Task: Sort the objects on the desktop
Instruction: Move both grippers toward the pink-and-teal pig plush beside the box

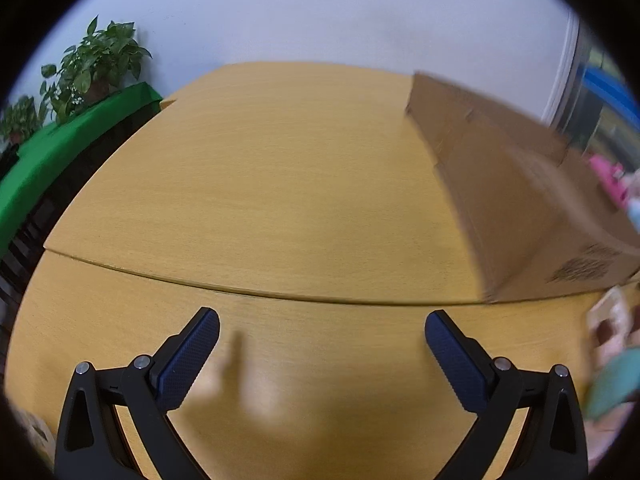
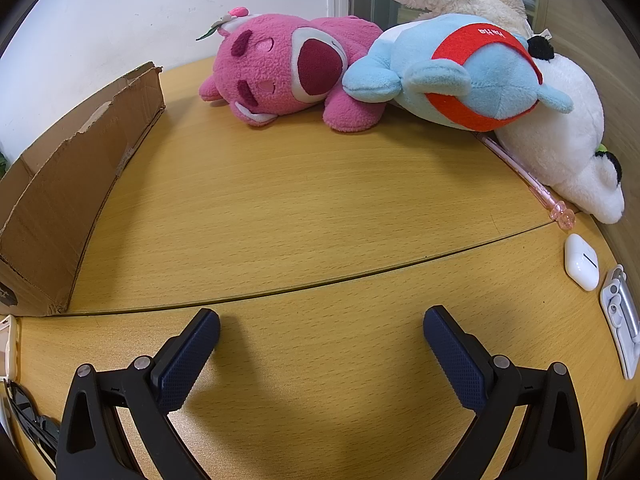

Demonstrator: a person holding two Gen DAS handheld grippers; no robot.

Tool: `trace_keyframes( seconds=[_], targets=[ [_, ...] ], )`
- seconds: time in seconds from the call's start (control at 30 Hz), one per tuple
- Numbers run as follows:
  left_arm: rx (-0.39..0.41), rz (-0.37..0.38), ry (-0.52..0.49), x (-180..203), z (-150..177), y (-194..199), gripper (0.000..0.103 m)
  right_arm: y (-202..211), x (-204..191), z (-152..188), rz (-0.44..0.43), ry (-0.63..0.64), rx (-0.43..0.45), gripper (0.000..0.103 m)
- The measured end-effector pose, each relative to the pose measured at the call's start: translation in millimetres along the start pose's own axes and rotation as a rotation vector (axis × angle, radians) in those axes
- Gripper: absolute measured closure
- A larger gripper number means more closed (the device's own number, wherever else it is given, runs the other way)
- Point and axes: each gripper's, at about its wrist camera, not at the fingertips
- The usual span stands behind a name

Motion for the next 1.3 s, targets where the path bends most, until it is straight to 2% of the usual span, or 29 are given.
trace_keyframes(
  seconds=[0.07,0.17,0.23,0.33,0.4,0.47,0.5,0.53,0.6,0.67,0.7,0.8,0.87,0.93,1.03,1.1,1.23,1.3],
  targets=[
    [0.042,0.049,0.01,11.6,-5.1,24.0,0.0,1.6,-1.1,0.5,0.001,-0.001,-0.015,0.0],
    [0.087,0.116,-0.064,43.0,-22.0,52.9,0.0,8.6,-10.3,0.8,-0.005,-0.002,-0.06,0.001],
    [0.09,0.184,-0.102,64.8,-38.5,59.1,0.0,32.2,-29.0,-5.3,-0.04,0.049,0.016,0.001],
    [0.088,0.292,-0.116,96.8,-68.0,49.2,0.0,82.5,-76.4,-24.5,-0.169,0.153,0.142,0.0],
    [0.056,0.313,-0.126,114.5,-80.8,28.0,0.0,111.2,-113.2,-41.5,-0.329,0.193,0.182,0.0],
    [-0.013,0.309,-0.133,127.4,-89.5,0.2,0.0,118.6,-148.4,-54.9,-0.413,0.241,0.163,0.0],
    [-0.055,0.308,-0.143,135.3,-88.4,-11.8,0.0,112.8,-170.7,-61.5,-0.428,0.27,0.13,0.0],
    [-0.097,0.293,-0.16,142.4,-86.6,-24.2,0.001,103.7,-187.7,-65.5,-0.425,0.29,0.105,0.0],
    [-0.123,0.207,-0.208,153.9,-75.0,-30.9,0.001,77.8,-215.0,-69.4,-0.404,0.321,0.039,0.0],
    [-0.193,0.222,-0.195,153.2,-62.7,-38.1,0.0,54.3,-225.5,-68.8,-0.38,0.318,-0.028,0.0],
    [-0.197,0.24,-0.175,148.9,-59.3,-35.8,0.0,45.7,-225.1,-65.7,-0.372,0.308,-0.057,0.0],
    [-0.225,0.304,-0.104,132.9,-50.0,-33.6,0.0,47.1,-221.0,-54.4,-0.336,0.342,-0.051,0.0],
    [-0.245,0.285,-0.079,126.9,-48.8,-34.0,0.0,52.6,-217.8,-47.4,-0.338,0.359,-0.063,0.0],
    [-0.252,0.296,-0.062,123.5,-46.1,-29.2,0.0,58.3,-209.7,-42.9,-0.329,0.389,-0.073,0.0],
    [-0.21,0.241,-0.092,122.6,-51.0,-22.2,0.001,62.9,-211.8,-38.2,-0.321,0.422,-0.072,0.0],
    [-0.164,0.226,-0.105,121.8,-56.8,-7.2,0.001,69.2,-213.1,-36.7,-0.355,0.403,-0.072,0.0],
    [-0.055,0.274,-0.134,126.5,-59.7,47.3,0.001,105.1,-222.3,-37.7,-0.472,0.414,-0.027,0.0],
    [-0.032,0.339,-0.136,130.6,-55.3,76.3,0.001,135.8,-234.3,-29.8,-0.59,0.488,0.001,0.0]
  ],
)
Point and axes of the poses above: each gripper's, at about its wrist camera, not at the fingertips, and y roughly against the way its jaws point, x to its right, z to its underside, and after that the axes turned 5 degrees about x, right-handed
